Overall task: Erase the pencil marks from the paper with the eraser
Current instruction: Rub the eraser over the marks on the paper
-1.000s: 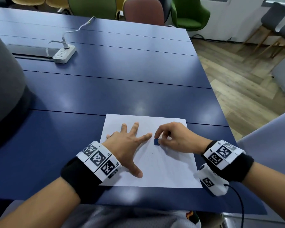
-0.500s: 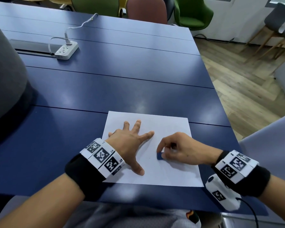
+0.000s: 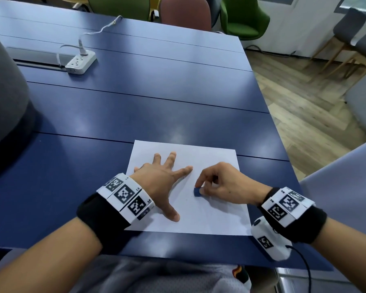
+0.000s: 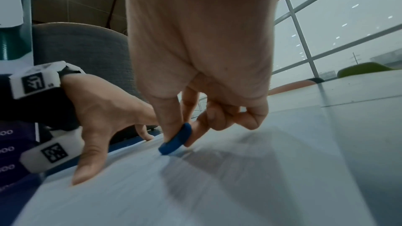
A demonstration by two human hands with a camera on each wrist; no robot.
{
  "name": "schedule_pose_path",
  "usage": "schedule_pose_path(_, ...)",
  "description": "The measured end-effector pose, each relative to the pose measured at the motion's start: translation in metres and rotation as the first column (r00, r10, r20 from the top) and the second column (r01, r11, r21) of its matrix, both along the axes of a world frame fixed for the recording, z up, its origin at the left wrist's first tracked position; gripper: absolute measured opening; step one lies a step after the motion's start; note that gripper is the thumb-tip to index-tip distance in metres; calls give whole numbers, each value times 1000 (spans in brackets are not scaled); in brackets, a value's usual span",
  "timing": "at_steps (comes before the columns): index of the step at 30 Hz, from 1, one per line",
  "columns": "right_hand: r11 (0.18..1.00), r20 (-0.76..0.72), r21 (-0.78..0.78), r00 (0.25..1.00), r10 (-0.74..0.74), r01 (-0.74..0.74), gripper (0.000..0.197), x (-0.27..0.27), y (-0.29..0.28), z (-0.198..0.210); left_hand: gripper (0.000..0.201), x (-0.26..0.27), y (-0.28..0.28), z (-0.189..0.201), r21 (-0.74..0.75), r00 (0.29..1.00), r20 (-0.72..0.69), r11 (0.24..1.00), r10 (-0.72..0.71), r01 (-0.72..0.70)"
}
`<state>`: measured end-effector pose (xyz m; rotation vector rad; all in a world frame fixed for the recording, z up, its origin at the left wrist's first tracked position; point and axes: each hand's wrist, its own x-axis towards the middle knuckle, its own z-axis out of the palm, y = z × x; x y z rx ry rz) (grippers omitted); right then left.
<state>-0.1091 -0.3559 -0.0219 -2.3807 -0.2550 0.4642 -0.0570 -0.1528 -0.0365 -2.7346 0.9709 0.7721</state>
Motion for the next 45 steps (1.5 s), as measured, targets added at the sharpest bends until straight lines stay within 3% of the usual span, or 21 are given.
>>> schedule_pose_path(4, 987, -150, 25, 976, 161, -159, 14, -15, -1, 3, 132, -2, -1, 2, 12, 1000, -6, 1000, 2, -2)
schedule_pose_path(9, 999, -12, 12, 999, 51, -51, 17, 1, 2, -2, 132, -2, -1, 3, 20, 1000, -7, 1000, 9, -9)
schedule_pose_path(13, 985, -122, 12, 977, 174, -174, 14, -9, 5, 0, 132, -3, 0, 3, 27, 1000, -3, 1000, 10, -9)
schedule_pose_path(18, 997, -35, 17, 997, 72, -72, 15, 3, 10, -3, 131, -1, 0, 1, 23, 1000, 1, 1000, 4, -4)
schedule_pose_path(22, 982, -173, -10, 967, 185, -189, 12, -9, 0, 5, 130, -3, 0, 2, 30, 1000, 14, 1000, -2, 2)
schedule_pose_path(27, 1000, -55, 9, 998, 4, -4, 16, -5, -11, 0, 131, -2, 0, 1, 25, 1000, 20, 1000, -7, 6)
schedule_pose_path(31, 984, -211, -3, 962, 175, -179, 10, -15, -9, 7, 131, -3, -1, 3, 33, 1000, 9, 999, -1, 1)
schedule_pose_path(35, 1000, -48, -20, 999, 9, -10, 16, 0, -7, 3, 131, -2, -1, 3, 38, 1000, 2, 999, -3, 3)
schedule_pose_path(41, 993, -202, -18, 973, 113, -119, 11, -14, -14, 7, 131, -4, -1, 4, 38, 1000, 11, 999, -6, 6)
schedule_pose_path(45, 997, -39, -43, 997, -62, 61, 13, 15, -8, 5, 130, -4, 0, 6, 42, 1000, 7, 999, -8, 8)
